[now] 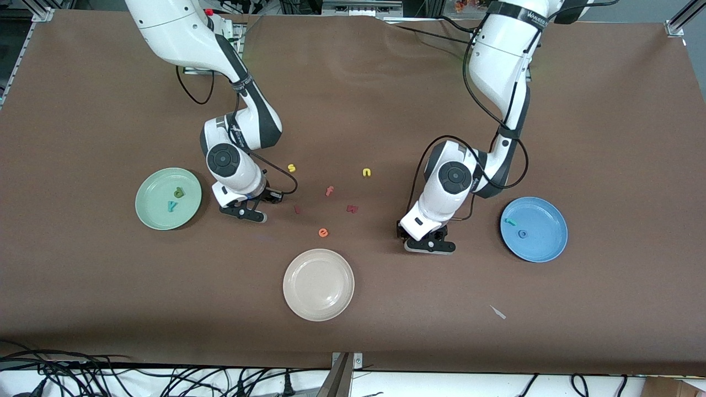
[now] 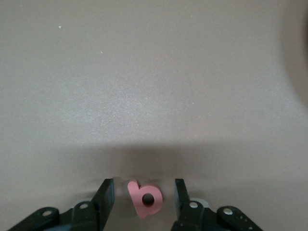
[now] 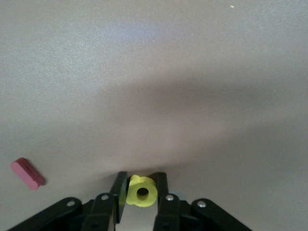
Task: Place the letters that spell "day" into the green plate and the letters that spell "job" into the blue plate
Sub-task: 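Grasp the pink b with the left gripper while the right lifts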
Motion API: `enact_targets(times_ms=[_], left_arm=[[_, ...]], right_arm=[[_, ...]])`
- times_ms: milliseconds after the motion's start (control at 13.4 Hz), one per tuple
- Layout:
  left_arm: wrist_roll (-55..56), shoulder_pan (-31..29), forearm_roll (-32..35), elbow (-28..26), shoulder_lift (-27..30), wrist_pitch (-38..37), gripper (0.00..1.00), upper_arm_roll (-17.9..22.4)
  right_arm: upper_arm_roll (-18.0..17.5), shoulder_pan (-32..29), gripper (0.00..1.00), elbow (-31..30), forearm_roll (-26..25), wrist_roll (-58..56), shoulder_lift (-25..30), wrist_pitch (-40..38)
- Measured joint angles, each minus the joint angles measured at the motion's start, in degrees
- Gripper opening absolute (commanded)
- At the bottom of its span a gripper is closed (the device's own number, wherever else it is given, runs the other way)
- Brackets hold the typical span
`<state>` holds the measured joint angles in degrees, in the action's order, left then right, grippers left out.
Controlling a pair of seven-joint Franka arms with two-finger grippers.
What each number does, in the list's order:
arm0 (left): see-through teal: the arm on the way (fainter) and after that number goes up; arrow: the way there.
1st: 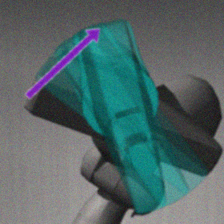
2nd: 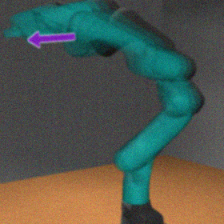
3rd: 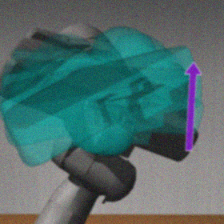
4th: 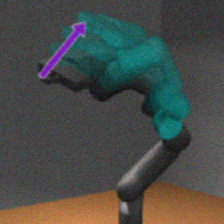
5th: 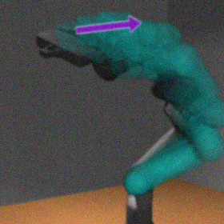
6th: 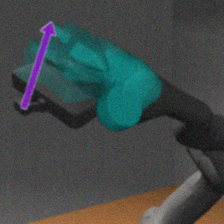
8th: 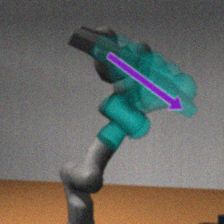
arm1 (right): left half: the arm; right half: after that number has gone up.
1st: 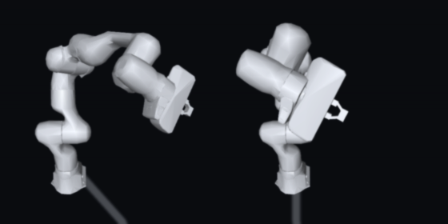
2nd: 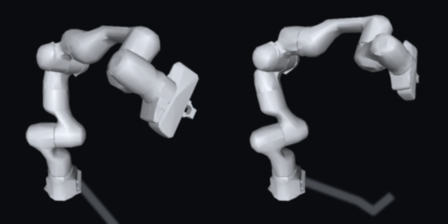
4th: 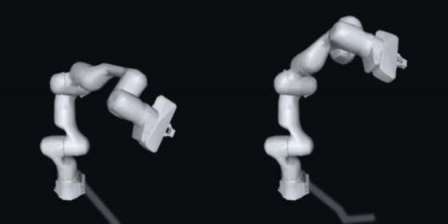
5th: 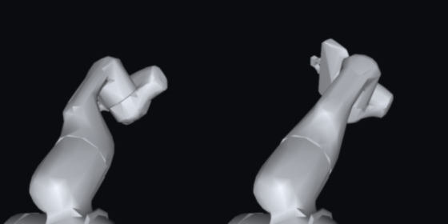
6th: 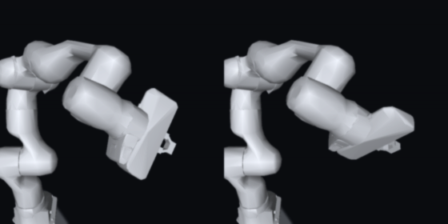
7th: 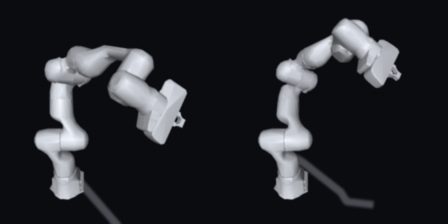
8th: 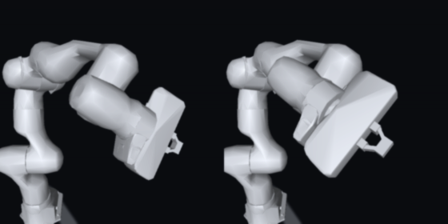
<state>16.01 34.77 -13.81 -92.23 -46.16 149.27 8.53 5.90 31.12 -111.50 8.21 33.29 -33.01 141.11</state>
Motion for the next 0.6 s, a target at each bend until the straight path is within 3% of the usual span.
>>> enact_targets(times_ms=[373, 597], left_arm=[[0.32, 0.54, 0.0, 0.27, -0.46, 0.05, 0.58, 0.0], [0.33, 0.54, 0.0, 0.27, -0.67, 0.06, 0.49, 0.01]], right_arm=[[0.29, -0.32, 0.12, 2.44, 0.0, -0.13, -0.01, -3.37], [1.28, -0.38, 0.12, 6.12, 0.0, -0.96, 0.02, -9.22]])
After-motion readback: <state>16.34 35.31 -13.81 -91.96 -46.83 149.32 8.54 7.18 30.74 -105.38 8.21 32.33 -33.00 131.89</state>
